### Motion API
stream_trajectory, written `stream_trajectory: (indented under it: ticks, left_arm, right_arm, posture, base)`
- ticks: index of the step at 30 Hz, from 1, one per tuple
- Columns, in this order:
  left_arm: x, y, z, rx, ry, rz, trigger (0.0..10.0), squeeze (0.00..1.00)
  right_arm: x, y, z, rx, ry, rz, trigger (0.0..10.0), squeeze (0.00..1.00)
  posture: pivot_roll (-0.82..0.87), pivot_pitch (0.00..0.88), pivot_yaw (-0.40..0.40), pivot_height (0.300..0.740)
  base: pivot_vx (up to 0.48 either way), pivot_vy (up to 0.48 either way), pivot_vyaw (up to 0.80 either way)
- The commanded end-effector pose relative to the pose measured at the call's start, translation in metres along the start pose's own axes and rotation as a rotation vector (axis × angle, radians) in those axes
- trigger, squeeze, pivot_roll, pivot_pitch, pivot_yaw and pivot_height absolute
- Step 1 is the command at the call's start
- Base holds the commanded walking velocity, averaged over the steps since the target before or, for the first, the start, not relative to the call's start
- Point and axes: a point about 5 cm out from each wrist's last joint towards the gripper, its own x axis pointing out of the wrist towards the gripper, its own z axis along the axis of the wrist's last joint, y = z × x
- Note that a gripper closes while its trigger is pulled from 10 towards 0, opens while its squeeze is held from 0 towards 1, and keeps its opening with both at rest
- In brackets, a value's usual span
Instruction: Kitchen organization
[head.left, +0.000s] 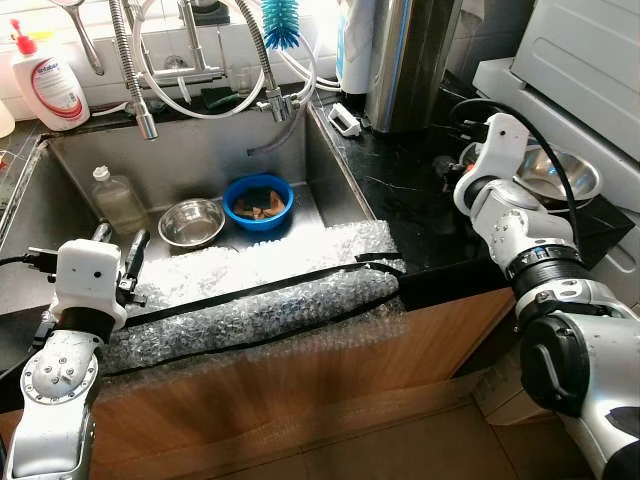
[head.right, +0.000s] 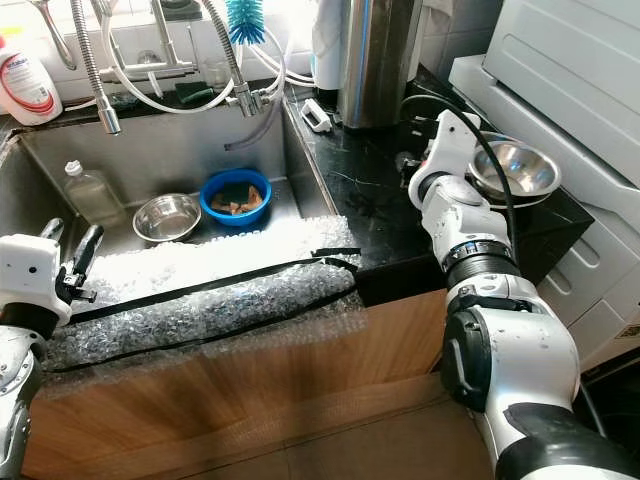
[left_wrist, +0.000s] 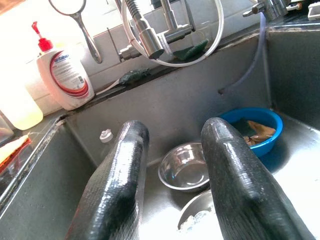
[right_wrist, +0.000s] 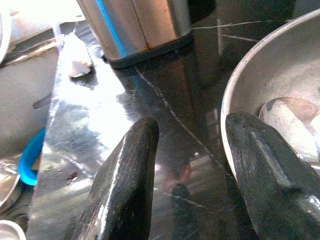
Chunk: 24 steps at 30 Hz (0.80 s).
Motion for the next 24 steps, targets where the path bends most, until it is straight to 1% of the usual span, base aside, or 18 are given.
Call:
stream_trajectory:
  ticks: [1, 3, 14, 24]
  left_arm:
    - [0.003, -0.001, 0.004, -0.002, -0.011, -0.006, 10.0, 0.0]
    - [0.003, -0.001, 0.004, -0.002, -0.011, -0.005, 10.0, 0.0]
    - [0.003, 0.001, 0.005, 0.002, -0.014, -0.001, 10.0, 0.0]
    - [0.003, 0.001, 0.005, 0.002, -0.014, -0.001, 10.0, 0.0]
  right_arm:
    - [0.001, 0.01, 0.001, 0.016, 0.017, 0.044, 10.0, 0.0]
    - [0.001, 0.011, 0.001, 0.019, 0.017, 0.048, 10.0, 0.0]
    - [0.0, 0.028, 0.002, 0.033, 0.017, 0.146, 10.0, 0.0]
    - [0.0, 0.029, 0.002, 0.034, 0.02, 0.159, 10.0, 0.0]
  posture:
    - [0.03, 0.082, 0.002, 0.74]
    - [0.03, 0.082, 0.002, 0.74]
    - [0.04, 0.082, 0.003, 0.74]
    - [0.04, 0.082, 0.003, 0.74]
  base:
    - [0.0, 0.0, 0.0]
    - [0.0, 0.0, 0.0]
    - [0.0, 0.0, 0.0]
    - [0.0, 0.0, 0.0]
